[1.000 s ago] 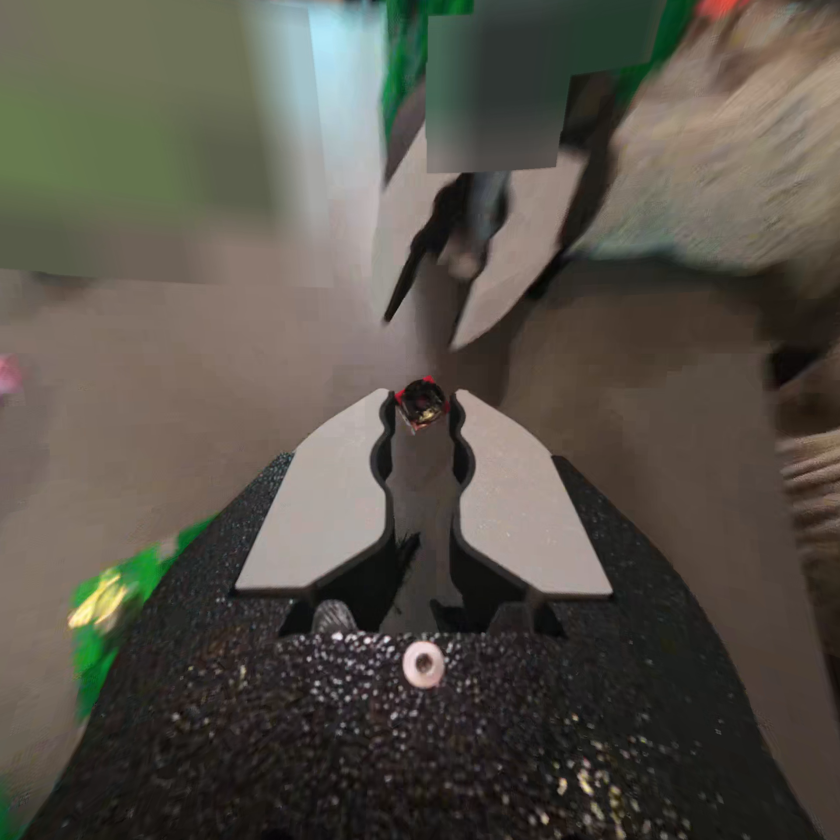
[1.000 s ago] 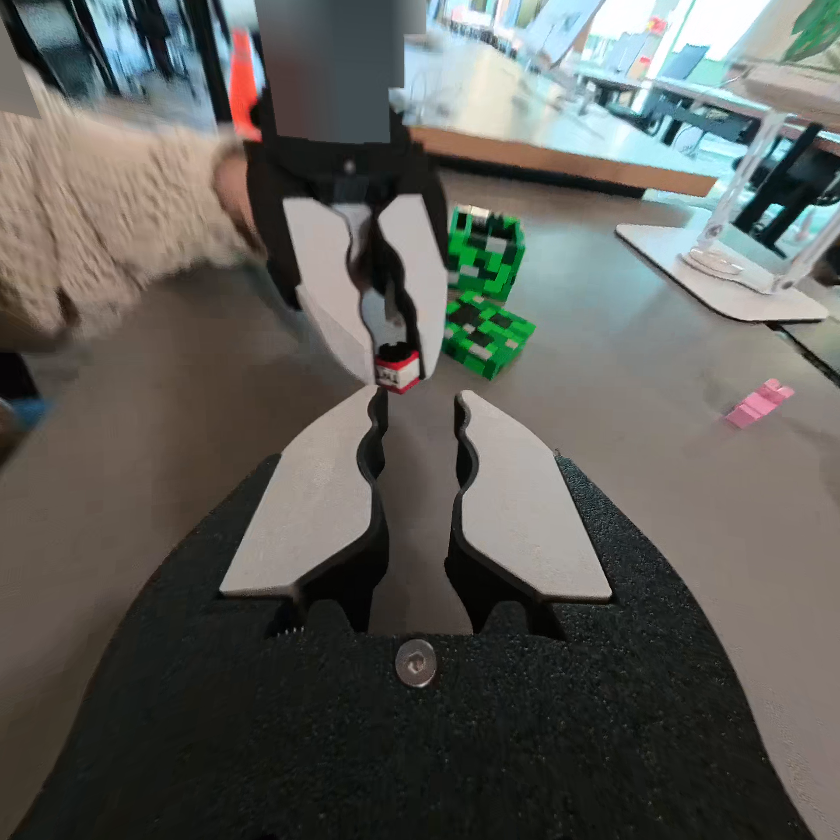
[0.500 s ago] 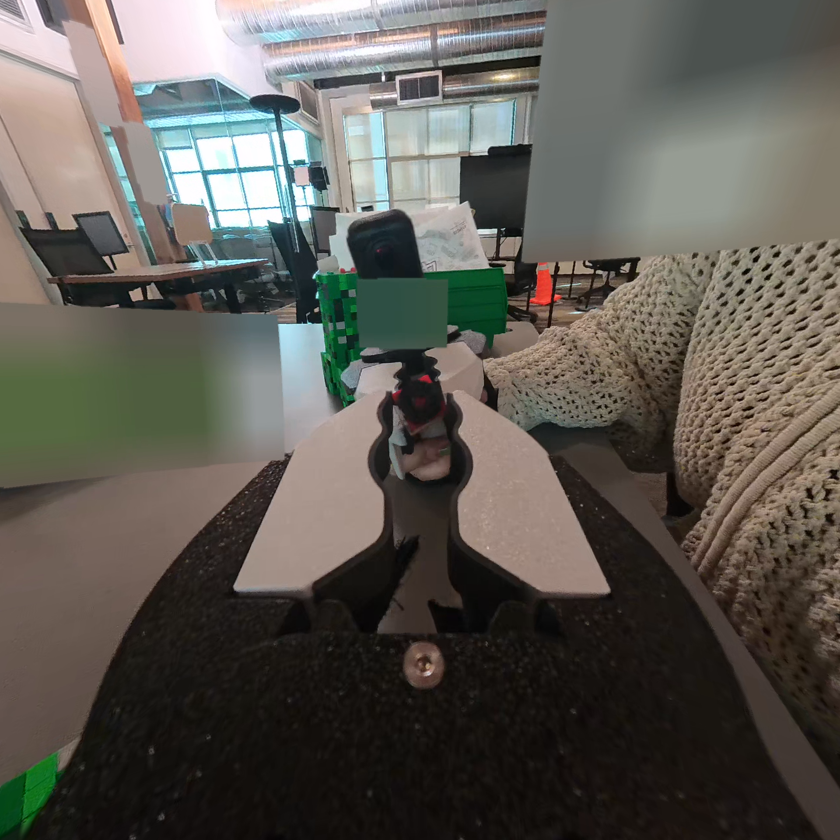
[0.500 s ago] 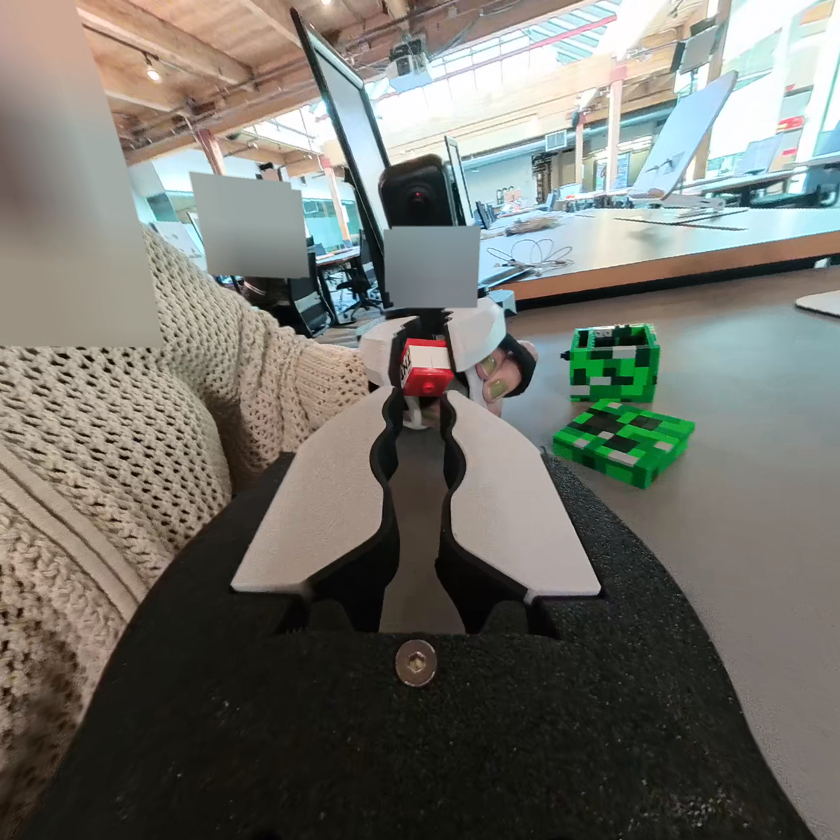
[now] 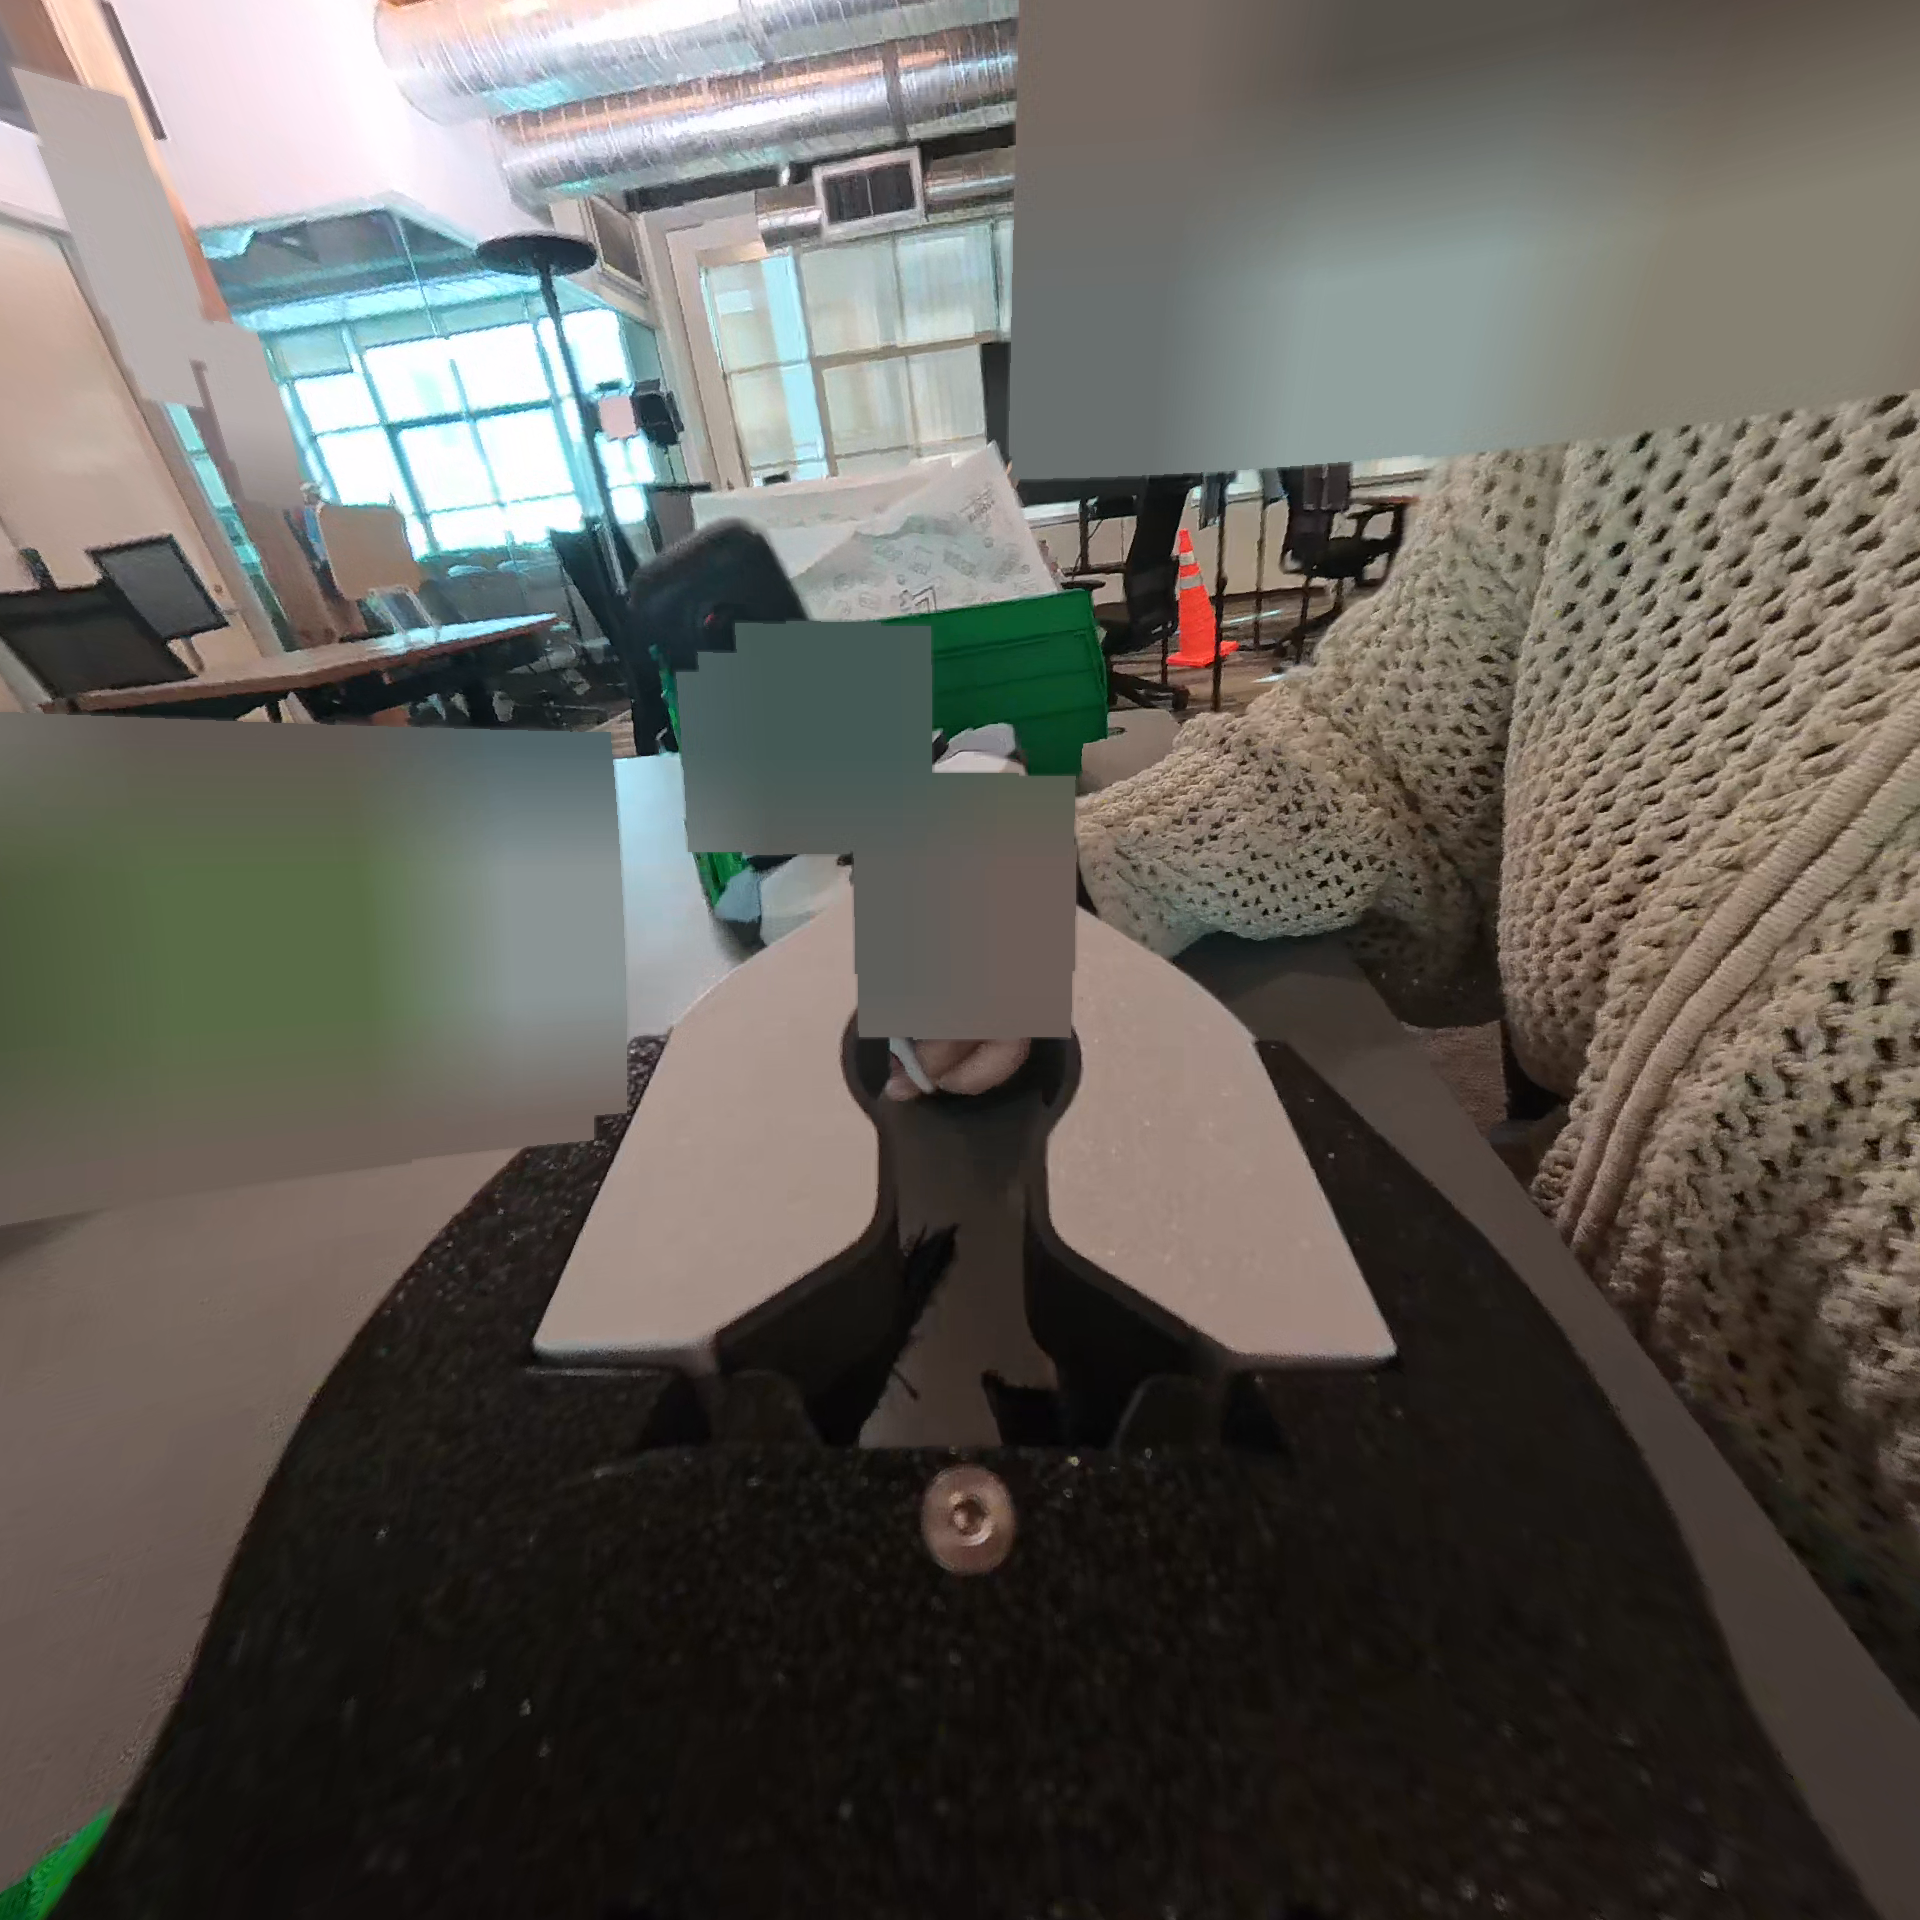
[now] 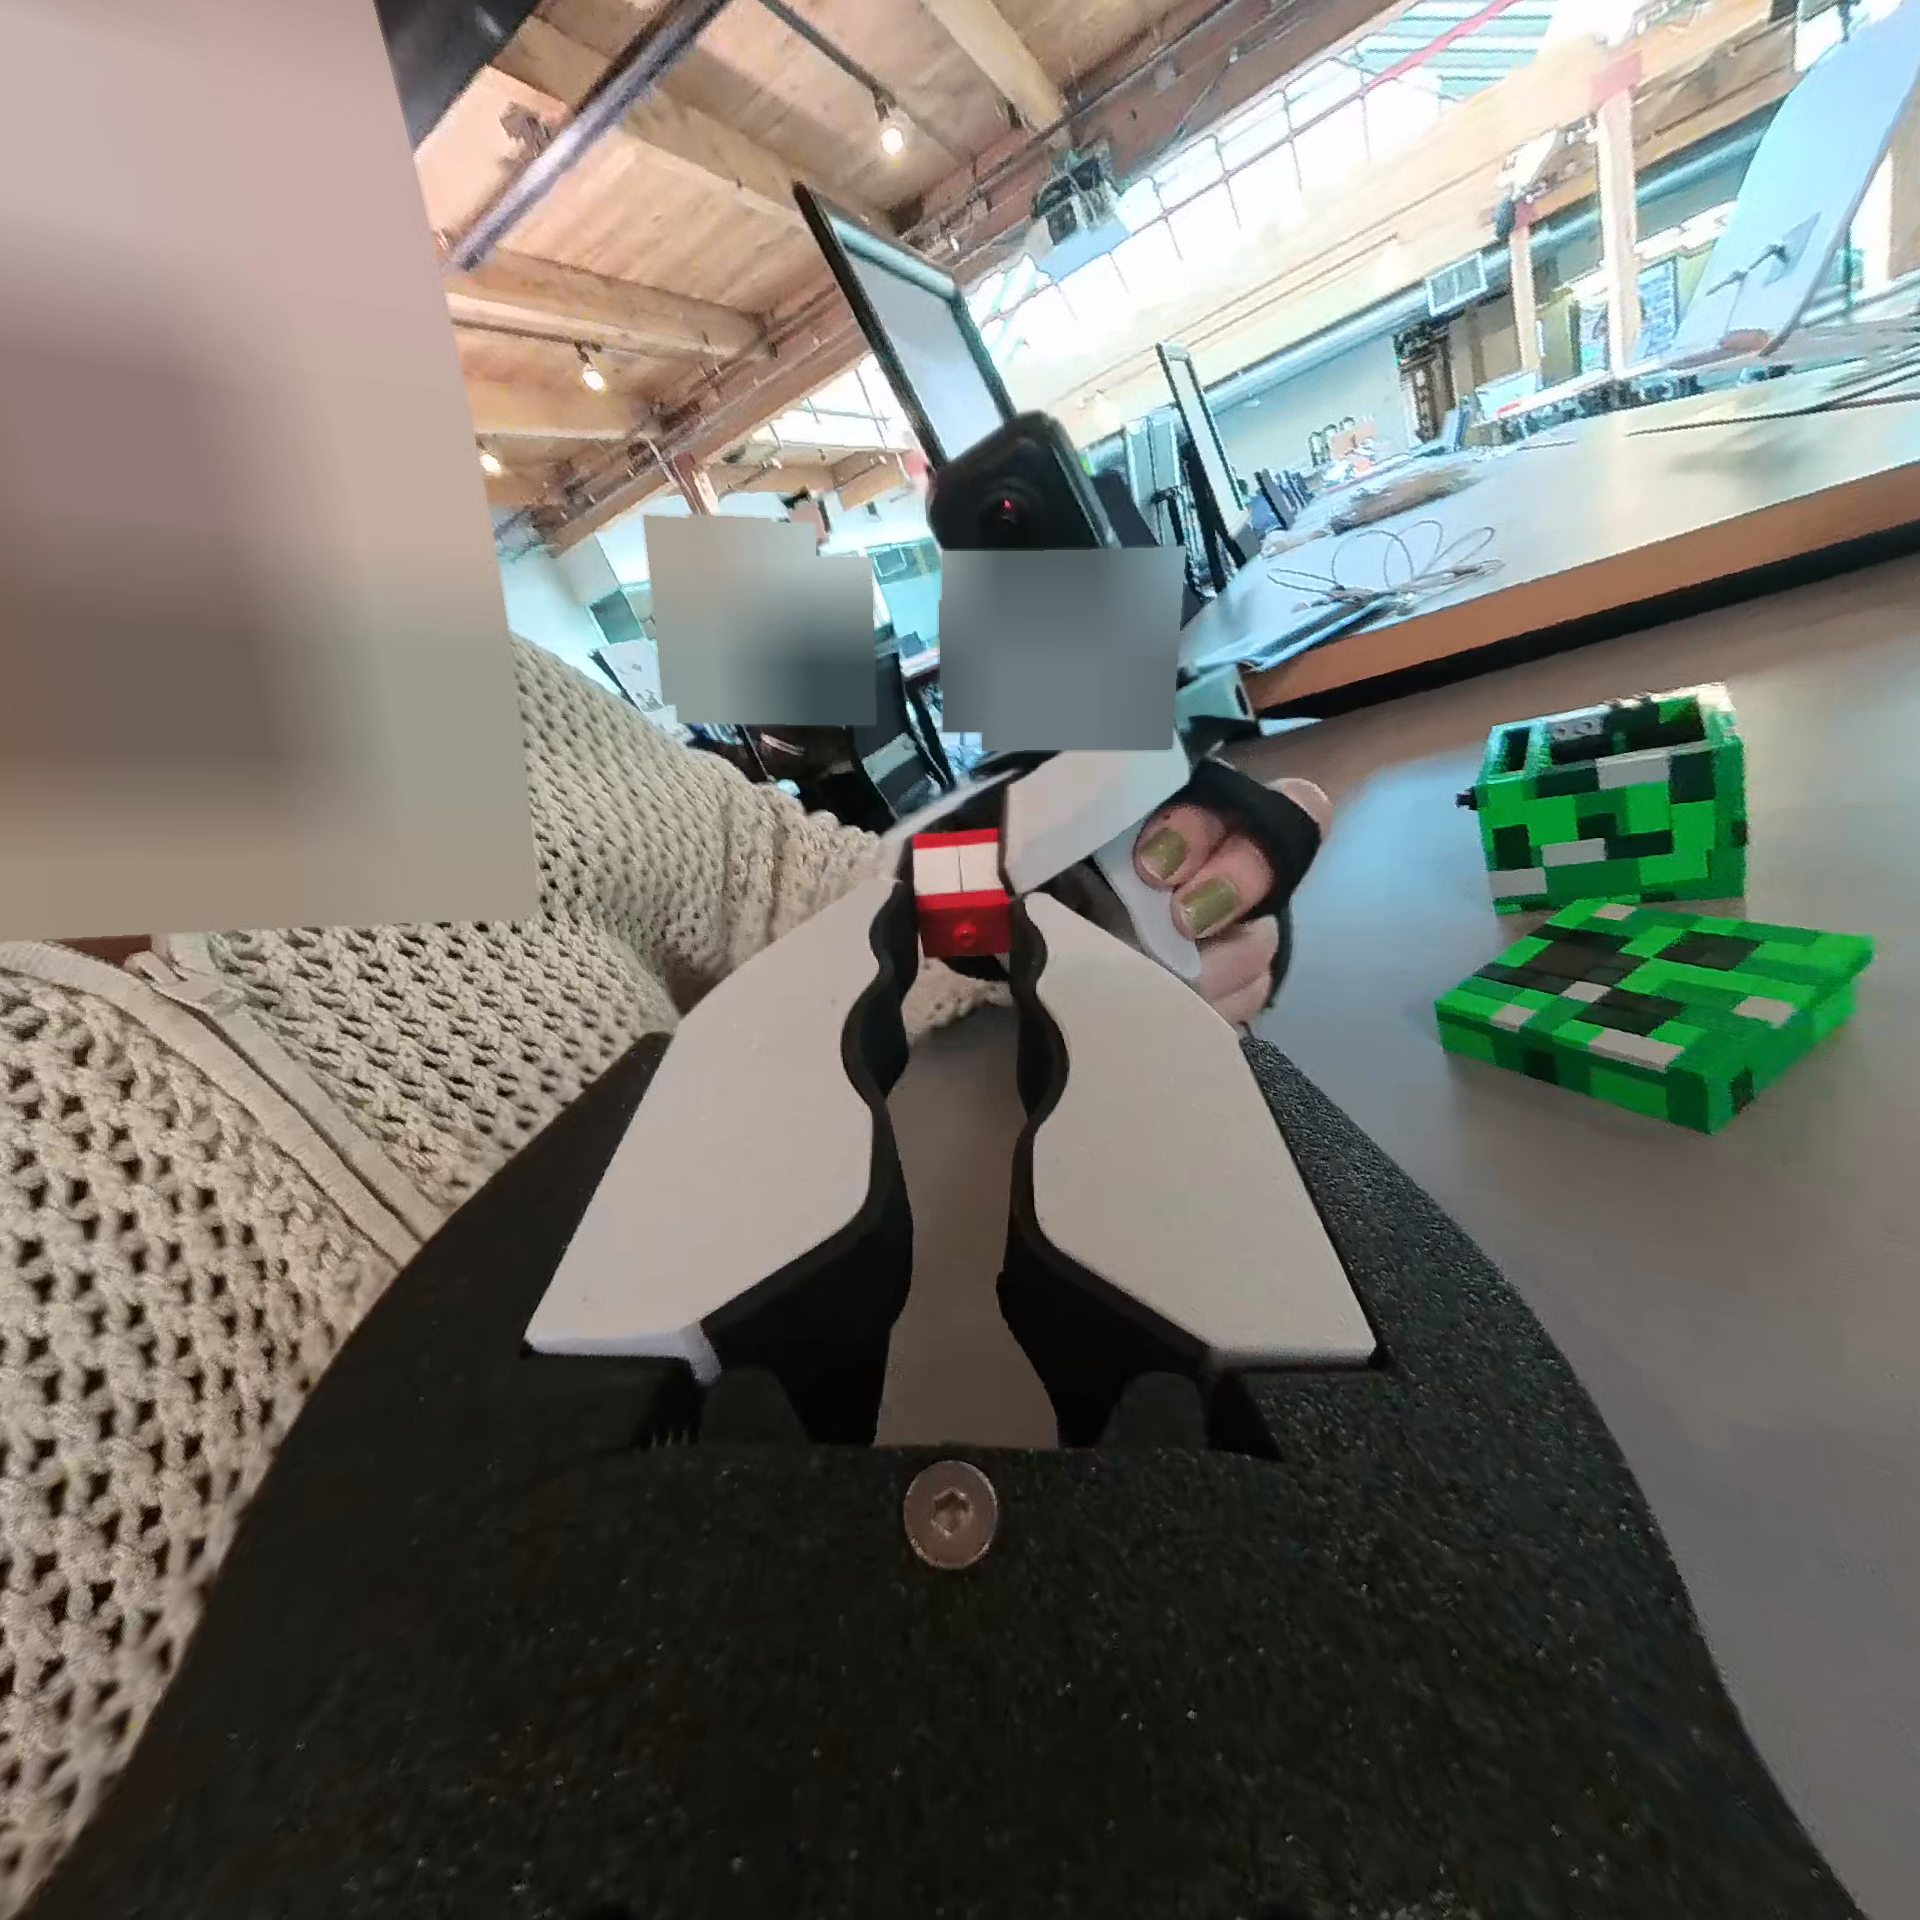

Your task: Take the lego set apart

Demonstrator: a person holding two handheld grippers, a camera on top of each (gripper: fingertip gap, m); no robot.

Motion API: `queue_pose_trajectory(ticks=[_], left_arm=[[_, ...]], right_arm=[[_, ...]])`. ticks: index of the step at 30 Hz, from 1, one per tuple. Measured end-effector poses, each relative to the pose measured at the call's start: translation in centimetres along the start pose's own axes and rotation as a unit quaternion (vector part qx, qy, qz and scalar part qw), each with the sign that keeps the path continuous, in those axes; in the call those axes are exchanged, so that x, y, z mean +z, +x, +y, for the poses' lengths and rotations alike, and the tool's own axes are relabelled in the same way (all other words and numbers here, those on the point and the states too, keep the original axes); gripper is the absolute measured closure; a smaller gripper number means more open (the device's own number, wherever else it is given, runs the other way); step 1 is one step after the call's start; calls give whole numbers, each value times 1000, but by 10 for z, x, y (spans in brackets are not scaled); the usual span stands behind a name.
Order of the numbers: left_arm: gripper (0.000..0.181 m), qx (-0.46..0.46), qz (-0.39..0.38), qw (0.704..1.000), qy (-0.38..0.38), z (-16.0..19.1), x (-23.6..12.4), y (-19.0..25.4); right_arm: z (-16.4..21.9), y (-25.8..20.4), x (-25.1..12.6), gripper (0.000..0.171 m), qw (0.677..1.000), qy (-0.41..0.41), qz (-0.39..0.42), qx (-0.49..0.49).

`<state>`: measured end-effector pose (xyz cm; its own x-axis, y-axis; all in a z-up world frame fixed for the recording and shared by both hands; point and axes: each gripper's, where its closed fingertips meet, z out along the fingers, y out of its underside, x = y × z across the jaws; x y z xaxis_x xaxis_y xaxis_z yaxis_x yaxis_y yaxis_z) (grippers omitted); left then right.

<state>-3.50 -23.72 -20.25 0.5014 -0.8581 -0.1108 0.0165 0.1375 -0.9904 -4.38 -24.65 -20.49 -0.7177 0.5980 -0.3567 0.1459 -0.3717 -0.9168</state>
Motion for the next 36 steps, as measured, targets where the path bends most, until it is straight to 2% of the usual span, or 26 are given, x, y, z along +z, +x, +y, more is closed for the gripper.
queue_pose_trajectory(ticks=[3,8,11,14,17,23,27,32,36], left_arm=[[149,28,-53,997,-52,13,-3,-15],[153,60,-75,986,-135,36,-4,-20],[149,74,-79,981,-162,44,-2,-20],[158,128,-82,968,-198,52,-3,-19],[157,143,-82,959,-232,63,-3,-18],[161,104,-60,965,-232,61,-3,-14],[165,70,-44,977,-199,50,-2,-10],[165,74,-49,975,-204,53,-2,-11],[165,52,-59,980,-180,46,-3,-15]], right_arm=[[3,12,-10,155,996,-40,59,-61],[19,30,-25,156,964,-149,145,-168],[29,35,-28,155,952,-188,156,-187],[39,36,-26,155,942,-217,157,-204],[44,35,-24,155,931,-239,160,-225],[43,32,-22,155,929,-236,155,-240],[34,23,-20,155,942,-202,135,-233],[37,25,-21,155,938,-212,139,-234],[29,27,-20,155,935,-191,157,-255]])
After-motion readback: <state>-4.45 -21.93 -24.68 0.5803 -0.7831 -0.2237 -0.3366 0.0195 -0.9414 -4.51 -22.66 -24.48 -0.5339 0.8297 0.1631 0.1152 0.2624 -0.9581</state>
